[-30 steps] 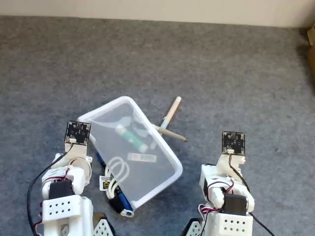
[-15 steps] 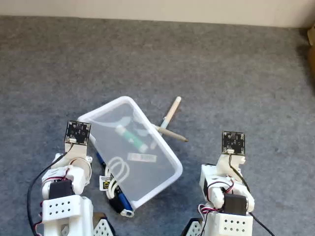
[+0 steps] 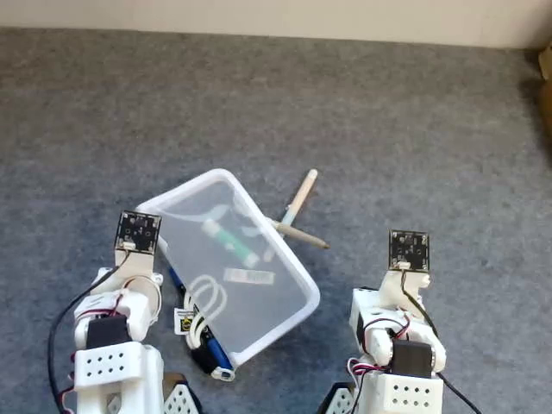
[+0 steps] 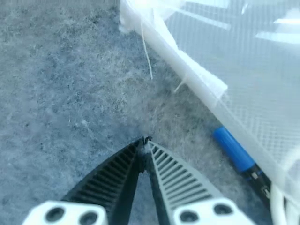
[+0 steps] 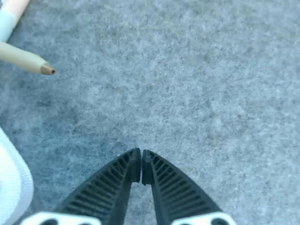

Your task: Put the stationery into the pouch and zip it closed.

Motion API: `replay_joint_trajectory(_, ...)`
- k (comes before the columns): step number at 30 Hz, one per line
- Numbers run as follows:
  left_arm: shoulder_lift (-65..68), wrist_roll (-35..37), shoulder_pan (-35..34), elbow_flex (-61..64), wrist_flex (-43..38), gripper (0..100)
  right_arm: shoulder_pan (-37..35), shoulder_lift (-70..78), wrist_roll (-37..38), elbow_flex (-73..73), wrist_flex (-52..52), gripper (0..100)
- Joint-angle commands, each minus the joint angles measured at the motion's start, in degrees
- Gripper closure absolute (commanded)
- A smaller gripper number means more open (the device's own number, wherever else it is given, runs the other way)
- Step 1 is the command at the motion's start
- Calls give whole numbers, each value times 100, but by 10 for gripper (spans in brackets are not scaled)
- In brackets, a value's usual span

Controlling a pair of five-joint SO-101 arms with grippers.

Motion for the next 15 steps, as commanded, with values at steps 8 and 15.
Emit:
replay_joint_trajectory(8,-84,-26,-31,-1068,-79,976,66,-84,26,593,-40,987)
replay_joint_trajectory(15,-84,176,-901,-1174,-79,976,48,-40,18,-444,-198,995)
